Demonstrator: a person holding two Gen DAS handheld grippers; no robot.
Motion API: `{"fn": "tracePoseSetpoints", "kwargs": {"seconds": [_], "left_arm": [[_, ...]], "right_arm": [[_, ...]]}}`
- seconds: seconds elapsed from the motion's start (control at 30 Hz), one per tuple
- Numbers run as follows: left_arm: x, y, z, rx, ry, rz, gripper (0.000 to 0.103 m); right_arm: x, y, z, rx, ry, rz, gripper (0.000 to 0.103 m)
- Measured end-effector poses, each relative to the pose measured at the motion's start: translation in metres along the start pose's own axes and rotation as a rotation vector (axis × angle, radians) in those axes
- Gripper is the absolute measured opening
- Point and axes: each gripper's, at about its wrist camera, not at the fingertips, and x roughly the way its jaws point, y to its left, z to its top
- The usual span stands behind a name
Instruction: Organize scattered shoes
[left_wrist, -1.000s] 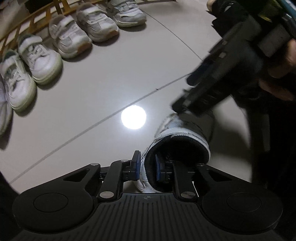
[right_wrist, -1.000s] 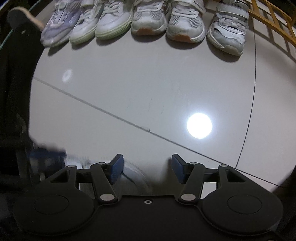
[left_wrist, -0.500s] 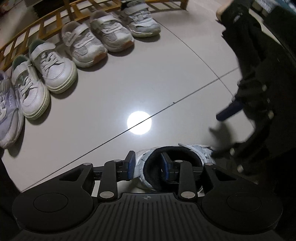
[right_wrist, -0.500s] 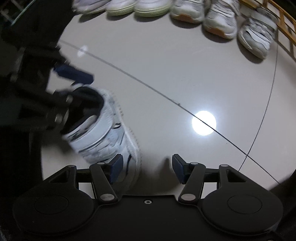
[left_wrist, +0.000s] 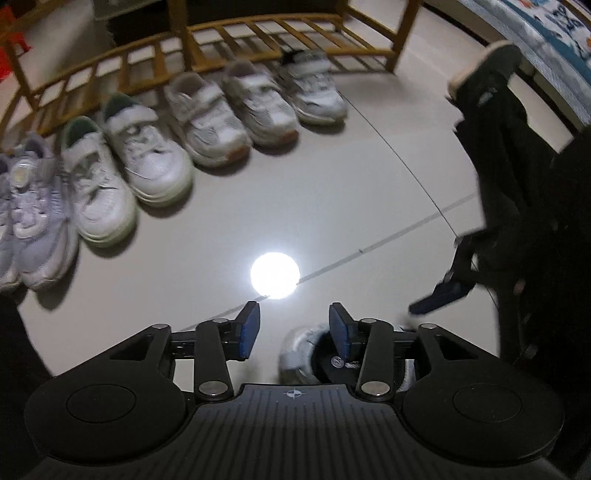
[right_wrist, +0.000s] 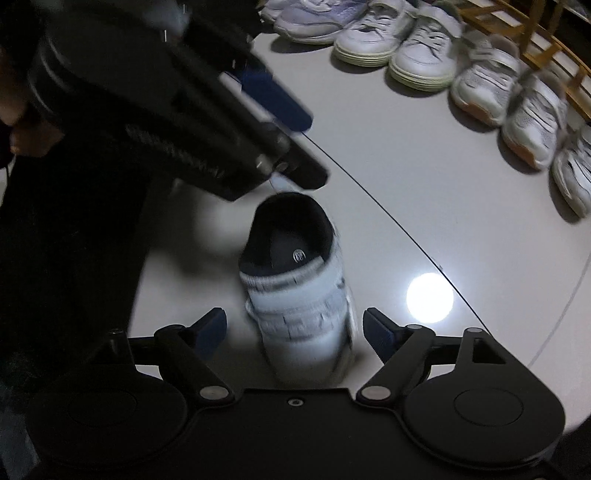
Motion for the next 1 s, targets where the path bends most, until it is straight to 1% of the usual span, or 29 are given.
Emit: {"fn": "tracePoseSetpoints", "kwargs": {"seconds": [0.07,0.1,0.13,0.17,0.3,0.43,0.7,0.83,0.93,1.0], "left_arm": [[-0.004,0.007,0.001,-0.022,-0.012,0.018,0.043],[-0.007,0.01,0.002,-0.034,-0.019,0.024,0.043],[-0.009,0.015,0.002,-0.049,-0.026,0.029,0.043],[-0.01,0.017,0.003,-0.057,-0.029,0.032,0.044],[-0.012,0.03,0.004,-0.103,-0.043,0.059,0.045],[-0.011,0.037,0.005,-0.141,-0.054,0.087,0.045],[-0.007,0.053,0.004,-0.228,-0.072,0.135,0.045],[-0.001,0.054,0.002,-0.246,-0.066,0.15,0.045],[0.002,0.051,0.003,-0.25,-0.063,0.14,0.045],[0.003,0.05,0.003,-0.248,-0.063,0.139,0.045]], "right_arm": [[0.007,0.001,0.003,-0.014,-0.005,-0.017,0.083],[0.01,0.001,0.004,-0.021,-0.006,-0.03,0.081],[0.01,-0.001,0.001,-0.022,-0.001,-0.037,0.074],[0.011,-0.003,0.002,-0.011,0.0,-0.035,0.07],[0.012,-0.007,0.003,0.028,-0.004,-0.025,0.069],[0.008,-0.011,0.002,0.067,-0.028,-0.025,0.066],[-0.013,-0.06,-0.006,0.314,-0.08,-0.107,0.064],[-0.026,-0.094,-0.012,0.435,-0.106,-0.183,0.064],[-0.024,-0.12,-0.009,0.5,-0.115,-0.222,0.064],[-0.021,-0.152,-0.01,0.579,-0.136,-0.262,0.065]]}}
